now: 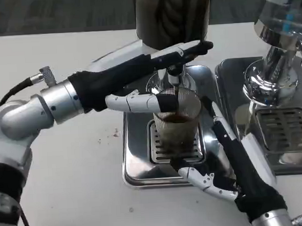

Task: Grasp the cup under the faucet to collect the drink, then remove the cup.

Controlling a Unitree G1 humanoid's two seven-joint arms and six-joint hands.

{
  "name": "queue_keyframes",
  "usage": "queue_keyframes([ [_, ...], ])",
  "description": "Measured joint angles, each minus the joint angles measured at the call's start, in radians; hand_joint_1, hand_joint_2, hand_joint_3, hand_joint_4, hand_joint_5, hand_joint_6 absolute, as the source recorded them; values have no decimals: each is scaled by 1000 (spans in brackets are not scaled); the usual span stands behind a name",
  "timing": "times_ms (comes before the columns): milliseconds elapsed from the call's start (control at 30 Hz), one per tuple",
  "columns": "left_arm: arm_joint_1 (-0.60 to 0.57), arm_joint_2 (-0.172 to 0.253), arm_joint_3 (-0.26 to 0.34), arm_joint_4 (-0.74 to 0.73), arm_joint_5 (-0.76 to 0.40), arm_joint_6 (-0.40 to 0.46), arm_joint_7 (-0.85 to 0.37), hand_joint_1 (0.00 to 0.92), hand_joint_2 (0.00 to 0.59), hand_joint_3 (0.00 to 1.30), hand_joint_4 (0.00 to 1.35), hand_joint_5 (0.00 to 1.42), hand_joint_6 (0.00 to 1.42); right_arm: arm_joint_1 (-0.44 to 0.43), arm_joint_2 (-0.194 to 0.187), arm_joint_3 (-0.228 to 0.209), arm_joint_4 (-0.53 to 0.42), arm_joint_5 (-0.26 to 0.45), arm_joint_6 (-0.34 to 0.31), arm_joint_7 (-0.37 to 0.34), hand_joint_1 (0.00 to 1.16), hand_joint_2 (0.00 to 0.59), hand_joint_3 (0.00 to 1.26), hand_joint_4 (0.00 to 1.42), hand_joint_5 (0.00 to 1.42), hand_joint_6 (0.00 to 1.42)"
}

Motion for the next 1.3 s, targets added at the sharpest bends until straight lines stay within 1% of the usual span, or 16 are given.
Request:
queue_keyframes([
  [300,8,0,26,-16,-4,16,-22,0,81,64,0,0,0,-33,5,-1,31,17,12,4,575,219,0,0,0,66],
  [733,10,-3,42,-20,-24,36,-48,0,77,64,0,0,0,-68,17,0,71,20,23,15,575,219,0,0,0,66],
  [967,13,-2,73,-30,-64,71,-81,0,72,70,0,0,0,-108,34,0,104,33,23,23,572,221,0,0,0,66],
  [1167,22,-2,105,-46,-107,115,-122,0,71,80,0,0,0,-127,36,0,123,37,23,26,566,227,0,0,0,65],
  [1300,27,-3,115,-59,-121,140,-148,0,70,85,0,0,0,-133,38,0,131,38,22,26,564,231,0,0,0,65],
])
